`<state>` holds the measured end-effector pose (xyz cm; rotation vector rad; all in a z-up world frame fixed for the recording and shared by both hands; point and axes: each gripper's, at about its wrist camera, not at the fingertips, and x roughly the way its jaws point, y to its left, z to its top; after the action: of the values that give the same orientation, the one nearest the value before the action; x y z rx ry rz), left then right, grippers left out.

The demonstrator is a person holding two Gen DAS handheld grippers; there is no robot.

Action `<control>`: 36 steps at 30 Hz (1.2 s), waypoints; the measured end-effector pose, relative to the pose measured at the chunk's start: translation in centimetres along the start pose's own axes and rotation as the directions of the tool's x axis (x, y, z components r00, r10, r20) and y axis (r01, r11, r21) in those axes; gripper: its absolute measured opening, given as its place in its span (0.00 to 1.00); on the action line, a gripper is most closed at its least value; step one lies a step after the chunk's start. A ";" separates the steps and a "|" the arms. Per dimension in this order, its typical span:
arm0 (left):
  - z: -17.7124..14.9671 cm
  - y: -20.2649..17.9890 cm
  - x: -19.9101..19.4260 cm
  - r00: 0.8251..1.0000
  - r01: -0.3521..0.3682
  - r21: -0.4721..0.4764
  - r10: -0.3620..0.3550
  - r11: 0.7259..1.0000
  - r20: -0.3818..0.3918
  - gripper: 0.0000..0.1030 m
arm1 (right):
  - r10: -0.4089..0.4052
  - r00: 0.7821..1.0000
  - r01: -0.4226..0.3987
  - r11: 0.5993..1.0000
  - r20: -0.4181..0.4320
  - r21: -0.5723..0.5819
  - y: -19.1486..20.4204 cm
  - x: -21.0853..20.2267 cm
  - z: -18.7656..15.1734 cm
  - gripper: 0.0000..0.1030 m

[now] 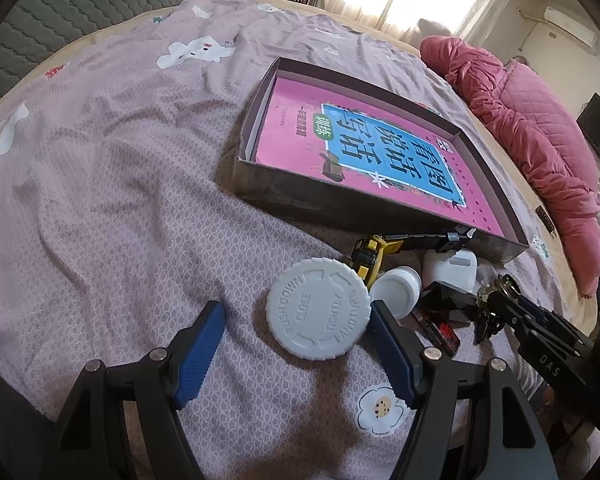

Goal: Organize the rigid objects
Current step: 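Move the right gripper to the brass fitting while the left gripper approaches the white cap, then close the right gripper on the brass fitting while the left gripper closes on the white cap, then lift the brass fitting with the right gripper while the left gripper lifts the white cap toward the tray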

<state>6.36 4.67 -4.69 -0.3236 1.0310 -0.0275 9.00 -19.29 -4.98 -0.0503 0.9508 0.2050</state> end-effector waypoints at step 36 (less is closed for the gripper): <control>0.3 0.6 -1.3 0.994 0.103 -0.018 -0.102 0.995 0.041 0.49 | 0.040 0.997 -0.037 0.998 0.061 -0.047 1.3 -1.8 0.3 0.36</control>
<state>5.87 5.55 -3.58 -0.3937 0.9751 -0.1027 7.99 -18.27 -3.28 -0.0670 0.8860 0.2626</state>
